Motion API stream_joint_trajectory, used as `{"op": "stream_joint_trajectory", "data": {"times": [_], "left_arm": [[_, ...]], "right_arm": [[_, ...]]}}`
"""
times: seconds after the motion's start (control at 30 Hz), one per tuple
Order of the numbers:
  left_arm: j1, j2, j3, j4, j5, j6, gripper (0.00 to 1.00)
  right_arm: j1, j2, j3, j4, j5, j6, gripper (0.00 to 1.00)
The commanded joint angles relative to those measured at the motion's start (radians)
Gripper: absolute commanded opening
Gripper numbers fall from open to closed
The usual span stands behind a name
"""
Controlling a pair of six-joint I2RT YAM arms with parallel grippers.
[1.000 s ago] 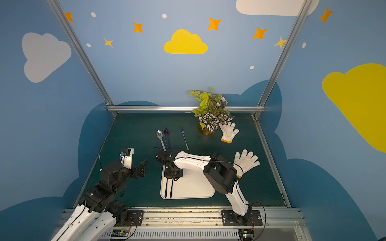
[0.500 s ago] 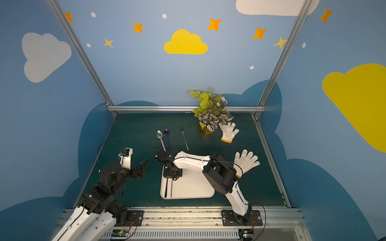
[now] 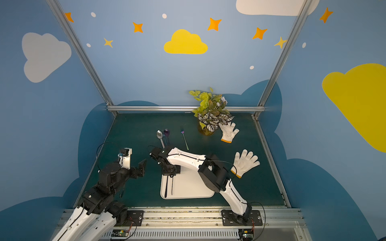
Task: Set the spoon and fork side by side
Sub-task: Place the spoon on the tray.
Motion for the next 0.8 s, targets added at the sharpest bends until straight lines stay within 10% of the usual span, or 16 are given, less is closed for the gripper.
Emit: {"op": "stream_joint_trajectory", "data": {"times": [0.0,0.77], "left_arm": [[-0.002,-0.009,-0.006,-0.006,-0.003,-0.005,1.0],[-0.002,-0.001,-0.01,0.006,-0.003,-0.002,1.0]], "right_arm": [[0.005,0.019,0.03,-0.1,0.022,0.023,0.0],[0.011,0.054,0.159,-0.161,0.013,-0.008,0.14]]}}
